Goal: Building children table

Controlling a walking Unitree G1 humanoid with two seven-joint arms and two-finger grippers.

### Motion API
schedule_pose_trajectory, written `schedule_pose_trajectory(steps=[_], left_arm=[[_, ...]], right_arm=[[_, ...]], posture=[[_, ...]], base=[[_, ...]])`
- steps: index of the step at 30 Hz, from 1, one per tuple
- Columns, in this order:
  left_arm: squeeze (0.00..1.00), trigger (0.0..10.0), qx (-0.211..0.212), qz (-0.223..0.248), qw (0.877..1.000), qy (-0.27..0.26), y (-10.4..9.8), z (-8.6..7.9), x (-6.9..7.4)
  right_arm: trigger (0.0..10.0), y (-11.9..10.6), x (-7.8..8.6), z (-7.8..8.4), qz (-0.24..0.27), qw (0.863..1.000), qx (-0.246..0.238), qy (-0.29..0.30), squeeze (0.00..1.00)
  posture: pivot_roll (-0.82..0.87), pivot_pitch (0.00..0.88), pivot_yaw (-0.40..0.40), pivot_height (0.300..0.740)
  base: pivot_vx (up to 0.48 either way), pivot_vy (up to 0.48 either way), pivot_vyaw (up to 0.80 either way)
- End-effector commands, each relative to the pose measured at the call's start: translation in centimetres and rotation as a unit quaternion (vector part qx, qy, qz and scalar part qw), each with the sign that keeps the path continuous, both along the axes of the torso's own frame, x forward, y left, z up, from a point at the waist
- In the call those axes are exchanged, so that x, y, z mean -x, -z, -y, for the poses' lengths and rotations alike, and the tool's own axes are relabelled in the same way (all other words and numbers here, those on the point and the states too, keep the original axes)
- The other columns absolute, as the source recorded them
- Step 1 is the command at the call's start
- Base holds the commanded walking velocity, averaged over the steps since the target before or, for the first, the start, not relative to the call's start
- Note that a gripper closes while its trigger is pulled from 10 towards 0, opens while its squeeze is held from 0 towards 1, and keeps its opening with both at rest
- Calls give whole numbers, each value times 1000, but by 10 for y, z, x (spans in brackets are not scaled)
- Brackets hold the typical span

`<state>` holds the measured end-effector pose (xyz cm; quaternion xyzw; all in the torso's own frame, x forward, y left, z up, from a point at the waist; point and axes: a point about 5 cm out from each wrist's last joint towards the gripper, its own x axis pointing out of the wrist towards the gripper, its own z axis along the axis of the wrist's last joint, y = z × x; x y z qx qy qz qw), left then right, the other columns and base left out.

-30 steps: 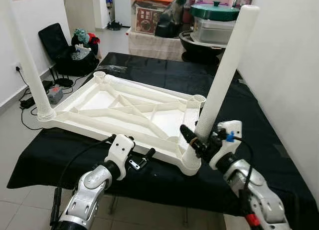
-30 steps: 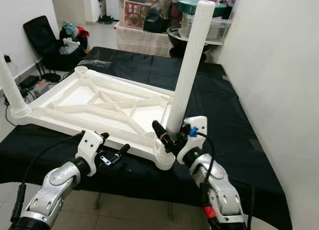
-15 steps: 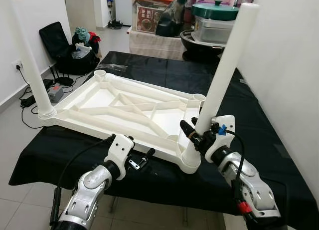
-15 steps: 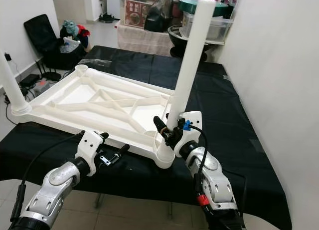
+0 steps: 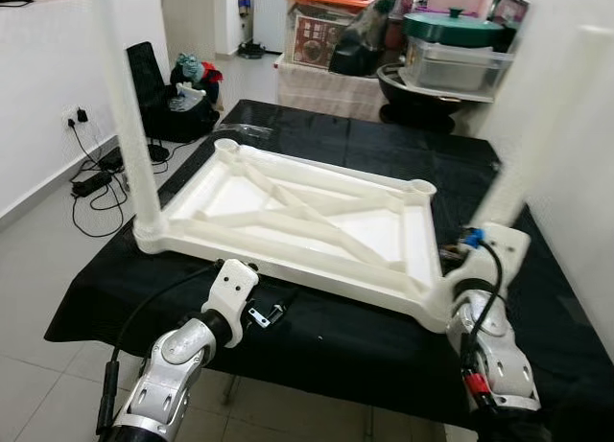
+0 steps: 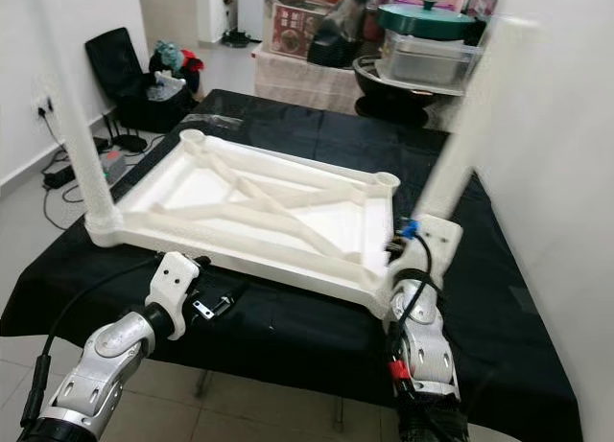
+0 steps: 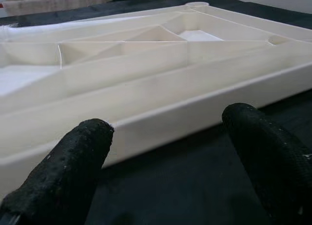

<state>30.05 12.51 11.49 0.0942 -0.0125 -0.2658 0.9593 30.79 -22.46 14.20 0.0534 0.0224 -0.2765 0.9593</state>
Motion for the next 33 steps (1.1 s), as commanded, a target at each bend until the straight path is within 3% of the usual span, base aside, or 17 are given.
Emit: schedule_pose_trajectory(steps=[1, 4, 5, 9, 10, 11, 12, 14, 18, 20, 22, 24, 26, 30, 31, 32, 33], left_arm=[[0, 10000, -9, 0, 1000, 3, 2, 1, 1], [0, 10000, -10, -1, 1000, 2, 2, 1, 1], [0, 10000, -10, -1, 1000, 2, 2, 1, 0], [0, 10000, -11, -1, 1000, 1, 3, 1, 0], [0, 10000, -11, 0, 1000, 1, 2, 0, 0], [0, 10000, -11, 0, 1000, 1, 2, 0, 0], [0, 10000, -10, 0, 1000, 1, 2, 0, 0], [0, 10000, -10, 1, 1000, 1, 2, 0, 0], [0, 10000, -10, 1, 1000, 1, 2, 0, 0], [0, 10000, -10, 2, 1000, 2, 1, -1, 0], [0, 10000, -10, 2, 1000, 2, 1, -1, 0], [0, 10000, -12, 4, 1000, 4, 1, 0, -1], [0, 10000, -12, 4, 1000, 5, 1, 1, -1], [0, 10000, -13, 5, 1000, 7, 0, 2, -1], [0, 10000, -13, 5, 1000, 7, 0, 1, -1], [0, 10000, -13, 5, 1000, 7, 0, 1, -1], [0, 10000, -14, 5, 1000, 6, 0, 0, -2]], right_arm=[[10000, 42, 11, -3, -109, 994, -23, 4, 0], [10000, 32, 4, -22, -61, 995, -35, -64, 0], [10000, 24, 1, -28, -30, 995, -43, -90, 643], [10000, 20, -1, -31, -12, 994, -47, -100, 643], [10000, 14, -3, -30, 2, 993, -42, -109, 1000], [10000, 14, -3, -30, 2, 993, -42, -109, 1000], [10000, 9, -7, -28, 12, 991, -43, -127, 0], [10000, -12, -13, -25, 64, 973, -50, -217, 0], [10000, -21, -14, -25, 85, 961, -47, -259, 0], [10000, -38, -9, -36, 115, 924, -25, -363, 0], [10000, -38, -9, -36, 115, 924, -25, -363, 0], [10000, -46, 3, -57, 120, 874, -6, -471, 0], [10000, -42, 6, -64, 107, 861, 3, -498, 0], [9373, -32, 4, -69, 83, 865, 14, -495, 0], [4902, -29, 2, -68, 79, 870, 8, -487, 0], [4902, -29, 2, -68, 79, 870, 8, -487, 0], [0, -29, 1, -69, 84, 872, -5, -482, 0]], posture=[[55, 0, -130, 740], [56, 0, -131, 740], [59, 0, -134, 740], [59, 0, -134, 740], [59, 0, -134, 740], [59, 0, -134, 740], [61, 0, -135, 740], [60, 0, -134, 740], [59, 0, -133, 740], [58, 0, -132, 740], [58, 0, -132, 740], [58, 0, -129, 740], [63, 0, -129, 740], [63, 0, -129, 740], [67, 0, -128, 740], [67, 0, -128, 740], [70, 0, -127, 740]], base=[[0, 0, 0], [0, 0, 0], [0, 0, 0], [0, 0, 0], [0, 0, 0], [0, 0, 0], [0, 0, 0], [0, 0, 0], [0, 0, 0], [0, 0, 0], [0, 0, 0], [0, 0, 0], [0, 0, 0], [0, 0, 0], [0, 0, 0], [0, 0, 0], [0, 0, 0]])
